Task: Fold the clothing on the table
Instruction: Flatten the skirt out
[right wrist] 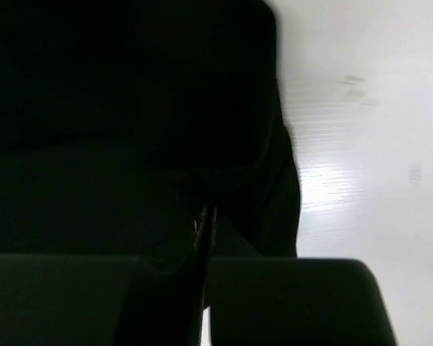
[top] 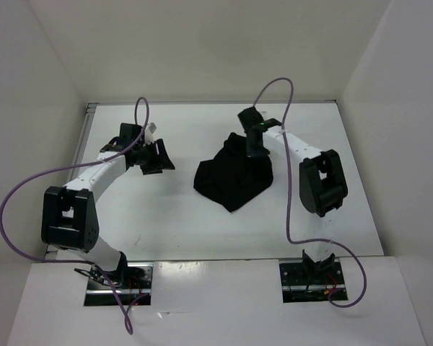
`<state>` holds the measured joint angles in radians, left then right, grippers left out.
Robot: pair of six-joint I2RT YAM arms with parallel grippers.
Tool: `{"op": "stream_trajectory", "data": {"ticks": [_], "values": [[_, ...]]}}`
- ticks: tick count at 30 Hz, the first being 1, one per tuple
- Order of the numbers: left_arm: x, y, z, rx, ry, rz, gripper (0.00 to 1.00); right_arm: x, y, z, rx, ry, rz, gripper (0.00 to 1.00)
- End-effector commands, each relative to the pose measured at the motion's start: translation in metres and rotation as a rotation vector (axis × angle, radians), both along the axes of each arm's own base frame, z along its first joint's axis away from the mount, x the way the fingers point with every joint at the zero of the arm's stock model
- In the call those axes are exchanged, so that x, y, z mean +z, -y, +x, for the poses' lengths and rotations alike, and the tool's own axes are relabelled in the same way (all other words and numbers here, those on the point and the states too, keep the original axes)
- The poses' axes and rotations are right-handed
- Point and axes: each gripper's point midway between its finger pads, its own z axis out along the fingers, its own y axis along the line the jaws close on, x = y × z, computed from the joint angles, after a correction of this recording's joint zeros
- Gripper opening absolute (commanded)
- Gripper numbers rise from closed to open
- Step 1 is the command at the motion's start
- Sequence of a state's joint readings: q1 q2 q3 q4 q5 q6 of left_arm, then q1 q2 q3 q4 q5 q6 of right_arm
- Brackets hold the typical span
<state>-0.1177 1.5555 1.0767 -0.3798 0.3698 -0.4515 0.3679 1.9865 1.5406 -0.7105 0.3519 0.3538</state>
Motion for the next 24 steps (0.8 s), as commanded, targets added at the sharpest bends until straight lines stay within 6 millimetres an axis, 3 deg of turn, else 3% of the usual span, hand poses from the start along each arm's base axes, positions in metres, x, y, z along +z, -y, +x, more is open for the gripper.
{"op": "stream_trajectory", "data": {"ticks": [1, 5, 7, 8, 10, 11, 12, 15, 17, 20, 21, 22, 23, 24], "values": [[0.017, -0.021, 0.017, 0.089, 0.069, 0.023, 0.64, 0.108, -0.076, -0.003, 0.176, 0.221, 0.126, 0.0], [0.02, -0.038, 0.018, 0.168, 0.082, 0.007, 0.64, 0.169, -0.118, -0.024, 0.303, 0.302, 0.213, 0.0], [0.027, -0.044, 0.018, 0.194, 0.106, 0.009, 0.64, 0.183, -0.146, -0.048, 0.415, 0.282, 0.273, 0.0], [0.03, -0.05, 0.02, 0.221, 0.113, 0.016, 0.64, 0.21, -0.156, -0.057, 0.475, 0.322, 0.311, 0.0], [0.035, -0.054, 0.017, 0.238, 0.134, 0.032, 0.65, 0.245, -0.178, -0.083, 0.591, 0.35, 0.426, 0.0], [0.033, -0.061, 0.017, 0.271, 0.13, 0.042, 0.65, 0.284, -0.177, -0.097, 0.63, 0.431, 0.499, 0.0], [0.037, -0.063, 0.017, 0.279, 0.143, 0.048, 0.65, 0.308, -0.18, -0.109, 0.665, 0.47, 0.566, 0.0], [0.037, -0.063, 0.017, 0.279, 0.143, 0.048, 0.65, 0.362, -0.151, -0.117, 0.635, 0.597, 0.649, 0.0], [0.039, -0.062, 0.019, 0.286, 0.15, 0.041, 0.67, 0.362, -0.121, -0.103, 0.573, 0.613, 0.64, 0.0], [0.035, -0.062, 0.017, 0.286, 0.141, 0.042, 0.67, 0.326, -0.079, -0.072, 0.451, 0.561, 0.6, 0.0], [0.035, -0.061, 0.016, 0.28, 0.14, 0.036, 0.67, 0.29, -0.071, -0.058, 0.399, 0.481, 0.594, 0.0], [0.035, -0.061, 0.016, 0.28, 0.14, 0.035, 0.67, 0.272, -0.051, -0.044, 0.349, 0.453, 0.601, 0.0], [0.032, -0.061, 0.017, 0.279, 0.13, 0.037, 0.67, 0.259, -0.043, -0.033, 0.327, 0.442, 0.606, 0.0], [0.032, -0.059, 0.016, 0.273, 0.129, 0.03, 0.67, 0.22, -0.037, -0.021, 0.28, 0.36, 0.613, 0.0]]}}
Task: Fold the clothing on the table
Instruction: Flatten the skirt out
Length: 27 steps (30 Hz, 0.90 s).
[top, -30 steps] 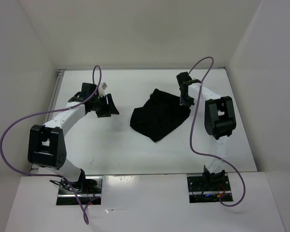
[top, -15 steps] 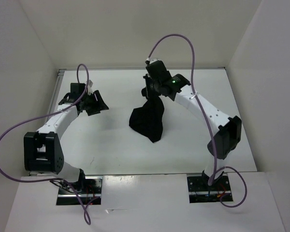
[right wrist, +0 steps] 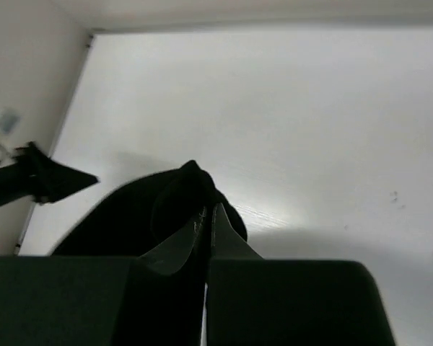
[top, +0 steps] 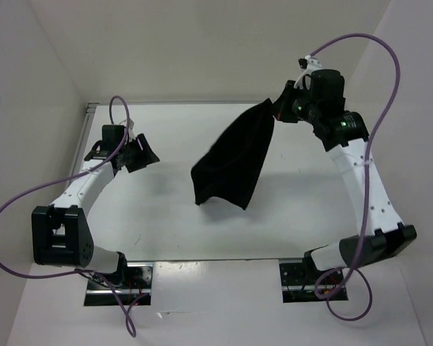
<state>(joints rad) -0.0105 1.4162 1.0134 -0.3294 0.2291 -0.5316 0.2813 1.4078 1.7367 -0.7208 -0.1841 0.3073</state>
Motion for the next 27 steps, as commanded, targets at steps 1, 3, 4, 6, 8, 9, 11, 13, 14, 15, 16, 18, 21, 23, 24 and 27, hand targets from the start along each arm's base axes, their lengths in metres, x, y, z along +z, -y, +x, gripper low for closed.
{"op": "stream_trajectory", "data": {"ticks": [1, 3, 4, 6, 8, 9, 11, 13, 14, 15, 16, 18, 21, 23, 24, 27], "values": [[0.004, -0.001, 0.005, 0.015, 0.019, -0.017, 0.67, -0.112, 0.017, 0.041, -0.007, -0.271, 0.029, 0.0], [0.001, 0.003, 0.004, 0.0, 0.009, -0.032, 0.67, -0.163, 0.033, 0.064, -0.056, -0.381, 0.042, 0.0], [-0.003, 0.003, 0.004, -0.006, -0.001, -0.026, 0.67, -0.182, 0.036, 0.067, -0.05, -0.431, 0.075, 0.0], [-0.002, 0.006, 0.006, -0.021, -0.001, -0.041, 0.67, -0.212, 0.062, 0.084, -0.119, -0.498, 0.114, 0.0], [-0.002, 0.007, 0.005, -0.035, 0.002, -0.041, 0.68, -0.243, 0.072, 0.094, -0.148, -0.558, 0.138, 0.0], [-0.004, 0.011, 0.004, -0.062, -0.003, -0.048, 0.68, -0.248, 0.08, 0.098, -0.175, -0.557, 0.13, 0.0], [0.003, 0.019, 0.007, -0.134, 0.044, -0.067, 0.68, -0.249, 0.084, 0.104, -0.197, -0.548, 0.114, 0.0], [0.016, 0.043, 0.004, -0.265, 0.106, -0.141, 0.64, -0.245, 0.084, 0.106, -0.197, -0.539, 0.114, 0.0], [0.019, 0.052, 0.002, -0.328, 0.131, -0.141, 0.62, -0.243, 0.086, 0.109, -0.205, -0.529, 0.109, 0.0], [0.018, 0.064, 0.0, -0.384, 0.132, -0.148, 0.56, -0.244, 0.088, 0.107, -0.213, -0.537, 0.103, 0.0], [0.017, 0.076, -0.002, -0.443, 0.134, -0.144, 0.54, -0.24, 0.088, 0.109, -0.213, -0.526, 0.104, 0.0], [0.008, 0.109, -0.012, -0.599, 0.122, -0.134, 0.51, -0.237, 0.088, 0.112, -0.212, -0.517, 0.104, 0.0], [0.011, 0.154, -0.03, -0.805, 0.159, -0.051, 0.56, -0.234, 0.083, 0.108, -0.197, -0.515, 0.095, 0.0], [0.015, 0.18, -0.036, -0.901, 0.211, 0.03, 0.58, -0.229, 0.083, 0.108, -0.191, -0.501, 0.089, 0.0], [0.022, 0.188, -0.03, -0.933, 0.259, 0.074, 0.6, -0.233, 0.083, 0.106, -0.191, -0.51, 0.088, 0.0], [0.017, 0.203, -0.02, -0.943, 0.284, 0.207, 0.6, -0.225, 0.079, 0.103, -0.182, -0.5, 0.086, 0.0]]}}
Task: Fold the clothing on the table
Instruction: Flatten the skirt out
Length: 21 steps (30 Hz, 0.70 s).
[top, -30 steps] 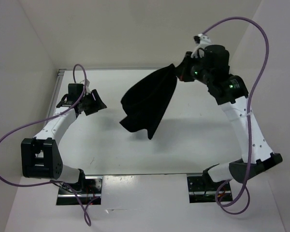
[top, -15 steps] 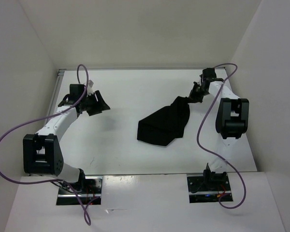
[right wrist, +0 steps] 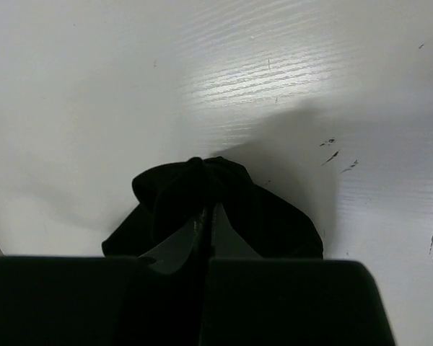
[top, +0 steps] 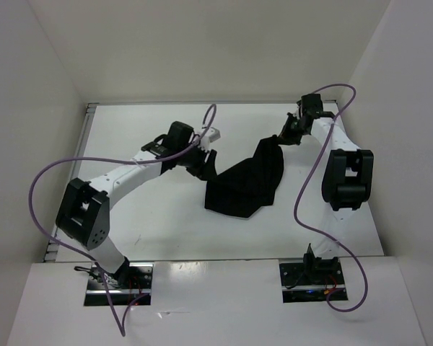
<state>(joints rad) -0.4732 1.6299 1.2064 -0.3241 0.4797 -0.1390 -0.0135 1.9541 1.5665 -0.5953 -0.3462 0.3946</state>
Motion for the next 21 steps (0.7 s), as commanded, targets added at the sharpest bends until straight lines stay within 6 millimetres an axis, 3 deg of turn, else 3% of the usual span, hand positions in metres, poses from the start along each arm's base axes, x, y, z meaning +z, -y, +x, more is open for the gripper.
{"op": "stream_trajectory", "data": {"ticks": [1, 4, 7, 14, 21], "values": [[0.024, 0.009, 0.029, -0.043, 0.233, 0.111, 0.62, 0.049, -0.007, 0.007, 0.026, 0.131, -0.006, 0.0], [0.025, 0.037, 0.034, -0.093, 0.396, 0.182, 0.62, 0.054, -0.007, 0.004, 0.026, 0.14, -0.007, 0.0], [0.01, 0.06, 0.031, -0.126, 0.514, 0.302, 0.62, 0.055, -0.007, 0.002, 0.026, 0.14, -0.007, 0.0], [0.003, 0.117, 0.024, -0.218, 0.706, 0.361, 0.63, 0.059, -0.007, 0.002, 0.026, 0.15, -0.007, 0.0], [-0.001, 0.144, 0.013, -0.262, 0.735, 0.304, 0.63, 0.055, -0.005, 0.0, 0.019, 0.14, -0.015, 0.0]]}}
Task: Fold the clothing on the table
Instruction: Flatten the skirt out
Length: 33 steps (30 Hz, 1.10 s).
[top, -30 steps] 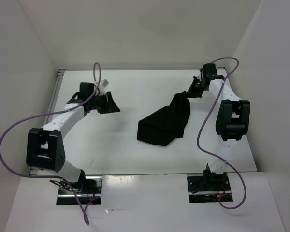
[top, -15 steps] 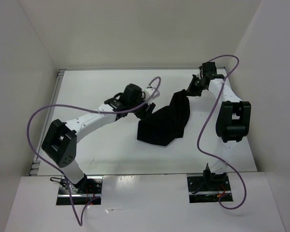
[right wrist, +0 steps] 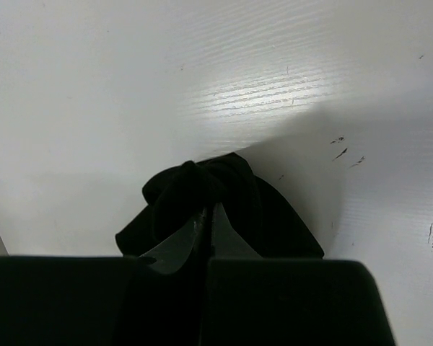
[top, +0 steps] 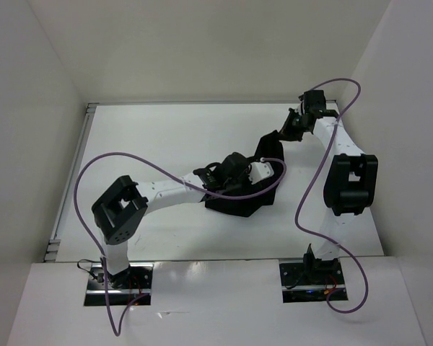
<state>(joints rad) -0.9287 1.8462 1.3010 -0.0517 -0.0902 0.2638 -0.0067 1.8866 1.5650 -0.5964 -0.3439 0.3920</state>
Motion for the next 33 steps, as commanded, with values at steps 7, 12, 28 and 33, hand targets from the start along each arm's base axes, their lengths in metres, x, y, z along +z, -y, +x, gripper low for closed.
{"op": "stream_trajectory", "data": {"ticks": [7, 12, 28, 33], "values": [[-0.005, 0.039, -0.01, -0.113, 0.026, -0.059, 0.63, 0.019, -0.002, -0.001, 0.011, 0.064, -0.011, 0.0], [-0.02, 0.04, -0.019, -0.14, -0.024, -0.051, 0.63, 0.016, -0.002, -0.001, 0.011, 0.062, -0.011, 0.0], [-0.065, 0.042, -0.01, -0.087, -0.044, -0.022, 0.55, 0.02, -0.005, 0.001, 0.031, 0.069, -0.001, 0.0], [-0.062, 0.04, 0.004, -0.004, -0.006, -0.032, 0.24, 0.02, -0.008, -0.002, 0.043, 0.069, 0.014, 0.0]]}}
